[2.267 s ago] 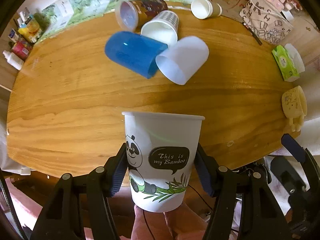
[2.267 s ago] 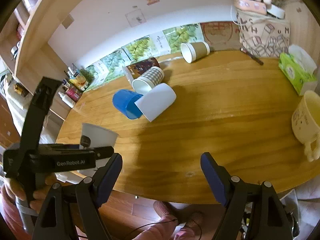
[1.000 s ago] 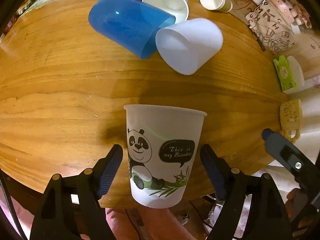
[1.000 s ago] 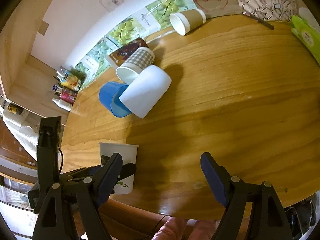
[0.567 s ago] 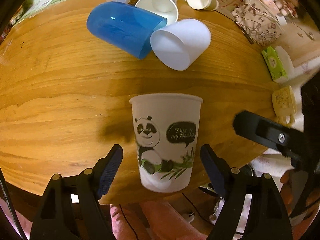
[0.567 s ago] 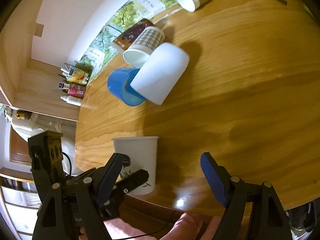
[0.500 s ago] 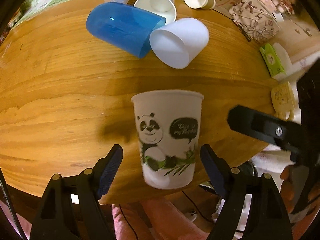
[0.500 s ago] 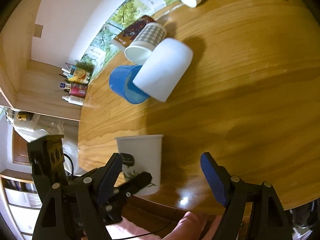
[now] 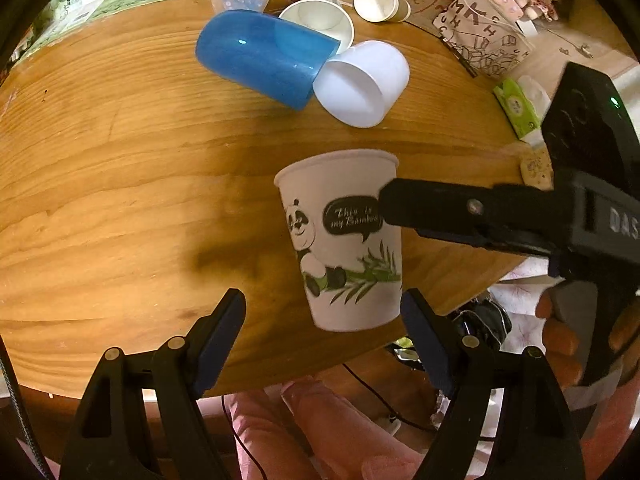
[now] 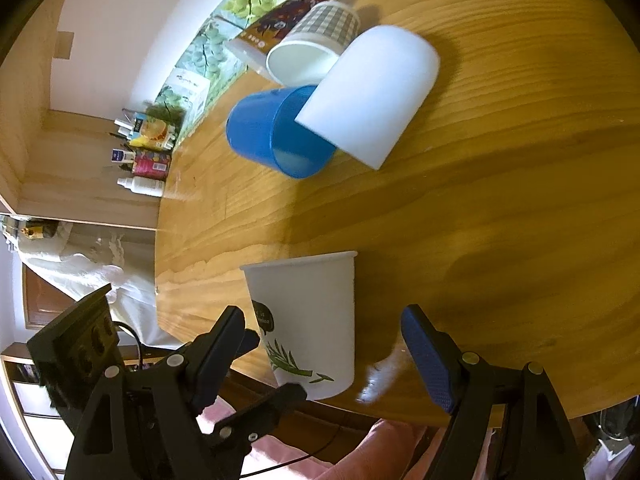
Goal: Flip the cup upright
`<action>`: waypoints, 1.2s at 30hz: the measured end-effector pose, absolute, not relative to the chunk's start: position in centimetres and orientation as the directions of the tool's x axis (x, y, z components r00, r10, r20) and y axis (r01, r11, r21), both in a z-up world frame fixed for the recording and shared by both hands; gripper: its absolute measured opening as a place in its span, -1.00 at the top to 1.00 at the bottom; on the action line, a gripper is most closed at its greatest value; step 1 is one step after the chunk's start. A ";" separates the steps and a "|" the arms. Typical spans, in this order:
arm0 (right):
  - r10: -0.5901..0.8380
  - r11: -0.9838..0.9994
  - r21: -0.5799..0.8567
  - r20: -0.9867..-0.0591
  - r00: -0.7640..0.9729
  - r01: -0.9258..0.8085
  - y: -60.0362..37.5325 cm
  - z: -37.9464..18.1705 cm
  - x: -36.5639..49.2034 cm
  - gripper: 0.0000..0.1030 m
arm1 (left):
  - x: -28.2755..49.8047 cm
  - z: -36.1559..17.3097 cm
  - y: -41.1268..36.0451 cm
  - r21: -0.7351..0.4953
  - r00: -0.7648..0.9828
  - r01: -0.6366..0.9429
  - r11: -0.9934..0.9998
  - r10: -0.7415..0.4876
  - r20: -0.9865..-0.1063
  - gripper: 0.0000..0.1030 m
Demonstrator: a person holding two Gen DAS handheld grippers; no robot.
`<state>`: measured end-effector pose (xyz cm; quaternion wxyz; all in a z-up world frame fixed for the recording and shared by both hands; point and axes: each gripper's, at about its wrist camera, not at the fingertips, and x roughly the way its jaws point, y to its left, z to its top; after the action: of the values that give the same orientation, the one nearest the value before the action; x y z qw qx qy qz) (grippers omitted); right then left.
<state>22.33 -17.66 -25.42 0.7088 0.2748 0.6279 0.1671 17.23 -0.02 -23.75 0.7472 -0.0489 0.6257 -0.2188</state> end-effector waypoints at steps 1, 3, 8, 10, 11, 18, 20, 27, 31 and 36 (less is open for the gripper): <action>0.579 0.795 0.596 -0.801 0.152 0.112 -17.5 -25.5 22.3 -0.58 | 17.3 -23.8 -0.1 -0.347 0.120 0.268 0.899 -0.388 -0.914 -0.60; 0.567 0.803 0.583 -0.811 0.142 0.123 -16.7 -25.8 22.4 -0.58 | 17.1 -23.8 0.4 -0.345 0.121 0.276 0.897 -0.389 -0.913 -0.60; 0.550 0.813 0.564 -0.825 0.127 0.146 -15.2 -26.4 22.5 -0.58 | 16.7 -23.3 2.2 -0.353 0.135 0.291 0.889 -0.403 -0.905 -0.60; 0.539 0.819 0.553 -0.833 0.125 0.151 -14.6 -26.5 22.6 -0.58 | 16.6 -23.1 2.8 -0.354 0.144 0.295 0.888 -0.407 -0.902 -0.60; 0.535 0.822 0.549 -0.835 0.126 0.152 -14.4 -26.5 22.6 -0.58 | 16.5 -22.9 3.2 -0.350 0.154 0.296 0.889 -0.406 -0.901 -0.60; 0.505 0.840 0.520 -0.854 0.123 0.156 -13.4 -26.7 22.6 -0.58 | 16.3 -22.1 5.3 -0.310 0.229 0.270 0.912 -0.373 -0.899 -0.60; 0.494 0.847 0.508 -0.861 0.123 0.157 -13.1 -26.8 22.5 -0.58 | 16.3 -21.8 5.9 -0.303 0.252 0.268 0.914 -0.370 -0.894 -0.60; 0.465 0.864 0.483 -0.874 0.141 0.144 -12.4 -26.8 22.2 -0.28 | 16.0 -21.4 6.1 -0.280 0.292 0.301 0.912 -0.367 -0.883 -0.60; 0.454 0.870 0.475 -0.876 0.163 0.130 -12.2 -26.6 22.0 -0.27 | 15.6 -21.1 5.9 -0.278 0.282 0.334 0.901 -0.377 -0.883 -0.60; 0.439 0.877 0.467 -0.874 0.207 0.115 -11.9 -25.9 21.7 -0.26 | 14.8 -20.8 5.9 -0.281 0.271 0.364 0.888 -0.390 -0.880 -0.60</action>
<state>21.70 -11.87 -25.93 0.7441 0.2234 0.6202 0.1087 14.84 5.93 -20.77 0.7971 -0.0114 0.5556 -0.2364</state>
